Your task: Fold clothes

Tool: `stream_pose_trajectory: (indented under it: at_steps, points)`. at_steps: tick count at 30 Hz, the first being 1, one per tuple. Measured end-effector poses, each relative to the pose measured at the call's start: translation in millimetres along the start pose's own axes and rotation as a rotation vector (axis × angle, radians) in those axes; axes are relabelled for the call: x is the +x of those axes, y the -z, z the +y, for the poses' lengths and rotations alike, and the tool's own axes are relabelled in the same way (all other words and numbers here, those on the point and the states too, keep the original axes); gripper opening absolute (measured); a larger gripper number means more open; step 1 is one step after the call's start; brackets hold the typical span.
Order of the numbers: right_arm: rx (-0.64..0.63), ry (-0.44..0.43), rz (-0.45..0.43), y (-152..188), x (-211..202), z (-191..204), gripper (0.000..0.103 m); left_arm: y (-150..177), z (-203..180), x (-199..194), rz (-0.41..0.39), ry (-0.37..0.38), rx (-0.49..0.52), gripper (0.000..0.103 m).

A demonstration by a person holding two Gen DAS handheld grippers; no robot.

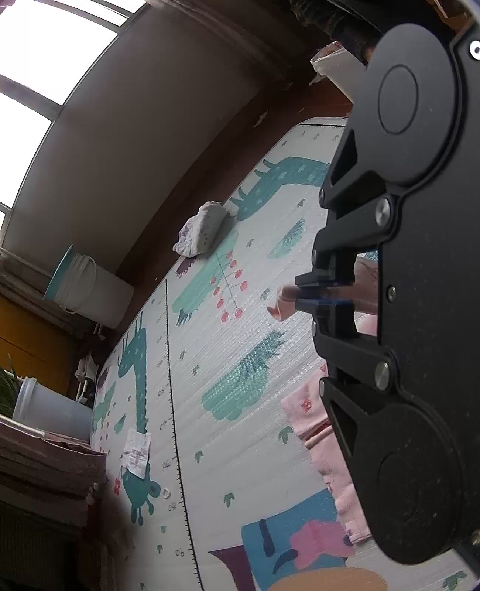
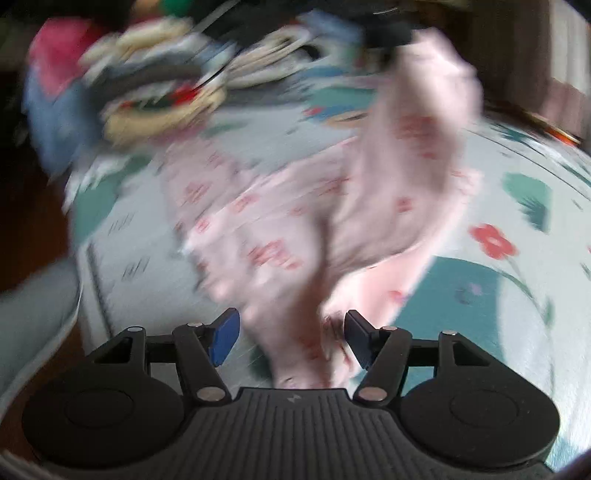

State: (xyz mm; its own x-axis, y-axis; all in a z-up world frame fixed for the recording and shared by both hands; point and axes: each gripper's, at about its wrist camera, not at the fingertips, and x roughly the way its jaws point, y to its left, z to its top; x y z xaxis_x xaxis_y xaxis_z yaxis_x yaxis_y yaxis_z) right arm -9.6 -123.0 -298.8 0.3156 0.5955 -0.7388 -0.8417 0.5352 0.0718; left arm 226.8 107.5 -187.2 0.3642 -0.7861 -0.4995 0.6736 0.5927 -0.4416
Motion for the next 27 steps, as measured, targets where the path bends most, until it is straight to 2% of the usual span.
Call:
stream_pose_trajectory:
  at_steps: [1,3,6,10,14,19,25,27]
  points:
    - [0.001,-0.023,0.025,1.5,3.5,1.8,0.066,-0.9,-1.0,-0.1,-0.003,0.003,0.004,0.004]
    - [0.049,-0.037,-0.004,3.2,-1.8,0.1,0.068,-1.9,-1.5,-0.4,-0.012,0.005,0.006,0.004]
    - [0.079,-0.006,-0.035,5.0,-8.5,-3.4,0.068,-1.6,2.6,1.6,-0.018,-0.009,-0.006,0.004]
    - [0.027,-0.007,0.002,5.4,-3.7,-1.3,0.069,-0.1,12.9,7.5,-0.031,-0.040,-0.032,0.004]
    - [0.097,-0.015,0.004,5.9,1.0,-10.1,0.069,0.8,27.0,17.0,-0.035,-0.058,-0.052,0.004]
    - [0.073,-0.020,0.011,5.9,3.7,-6.0,0.072,6.0,49.5,40.6,0.010,-0.104,-0.064,0.004]
    - [-0.010,-0.004,0.022,4.4,5.5,2.5,0.072,17.2,61.9,84.5,0.158,-0.183,0.011,0.004]
    - [-0.027,-0.001,0.029,4.4,6.0,3.9,0.072,17.6,61.4,92.9,0.172,-0.187,0.029,0.004]
